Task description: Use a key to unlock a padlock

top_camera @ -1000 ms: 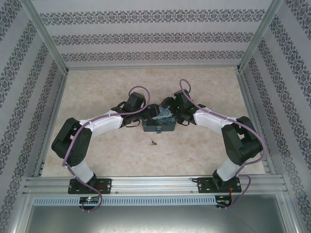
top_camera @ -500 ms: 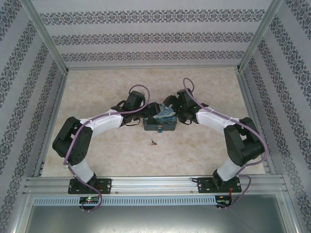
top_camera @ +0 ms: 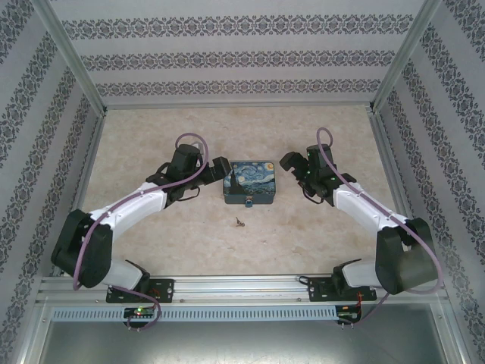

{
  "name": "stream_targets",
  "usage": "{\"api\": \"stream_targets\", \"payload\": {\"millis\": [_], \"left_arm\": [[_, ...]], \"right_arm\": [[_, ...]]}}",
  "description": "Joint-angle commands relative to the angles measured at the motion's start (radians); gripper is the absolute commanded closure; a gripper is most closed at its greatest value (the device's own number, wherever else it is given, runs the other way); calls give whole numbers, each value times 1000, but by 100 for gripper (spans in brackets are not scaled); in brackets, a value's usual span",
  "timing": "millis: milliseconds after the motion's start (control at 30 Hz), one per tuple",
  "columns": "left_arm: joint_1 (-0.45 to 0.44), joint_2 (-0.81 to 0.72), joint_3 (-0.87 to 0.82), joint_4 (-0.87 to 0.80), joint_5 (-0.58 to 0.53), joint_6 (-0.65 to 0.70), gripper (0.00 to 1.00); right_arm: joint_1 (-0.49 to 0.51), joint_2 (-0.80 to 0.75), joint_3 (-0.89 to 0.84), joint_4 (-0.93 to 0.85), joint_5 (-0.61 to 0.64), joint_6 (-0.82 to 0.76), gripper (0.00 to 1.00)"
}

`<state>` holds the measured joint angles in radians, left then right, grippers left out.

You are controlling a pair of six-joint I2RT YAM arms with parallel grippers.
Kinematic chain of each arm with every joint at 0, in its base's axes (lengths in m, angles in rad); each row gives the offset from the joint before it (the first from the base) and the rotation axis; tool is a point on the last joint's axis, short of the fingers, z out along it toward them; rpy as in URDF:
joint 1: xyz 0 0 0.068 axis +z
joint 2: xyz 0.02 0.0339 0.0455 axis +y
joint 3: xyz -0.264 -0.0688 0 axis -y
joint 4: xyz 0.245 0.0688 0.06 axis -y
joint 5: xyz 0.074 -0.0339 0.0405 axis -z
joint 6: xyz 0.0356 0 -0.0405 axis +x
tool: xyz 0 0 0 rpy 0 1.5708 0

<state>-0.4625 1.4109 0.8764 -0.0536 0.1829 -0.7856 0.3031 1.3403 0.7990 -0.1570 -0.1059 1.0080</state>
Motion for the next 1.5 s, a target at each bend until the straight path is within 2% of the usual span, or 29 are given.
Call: {"api": "stream_targets", "payload": {"millis": [0,267,433,533,767,933,1200,1467], "left_arm": [[6,-65,-31,-76,-29,20,1],[6,-227,-81,-198,-73,12,1],[6,-306,-134,-226,-69,-21,1],[6,-334,-166,-232,-65,-42,1],[7,-350,-217,-222,-40,-82,1],[7,-385,-254,-189,-30,-123,1],[6,-436,-272,-176,-34,-148,1],[6,-442,-273,-171,-33,-150,1]], "right_arm": [[49,-57,-10,-38,-17,-89,2],[225,-183,-122,-56,-17,-128,2],[373,-203,-156,-79,20,-145,10],[455,-159,-147,-92,49,-163,13],[587,67,-4,-160,79,-242,34],[630,191,80,-210,146,-257,46],[646,277,126,-212,191,-243,49],[655,359,199,-226,183,-261,49]]}}
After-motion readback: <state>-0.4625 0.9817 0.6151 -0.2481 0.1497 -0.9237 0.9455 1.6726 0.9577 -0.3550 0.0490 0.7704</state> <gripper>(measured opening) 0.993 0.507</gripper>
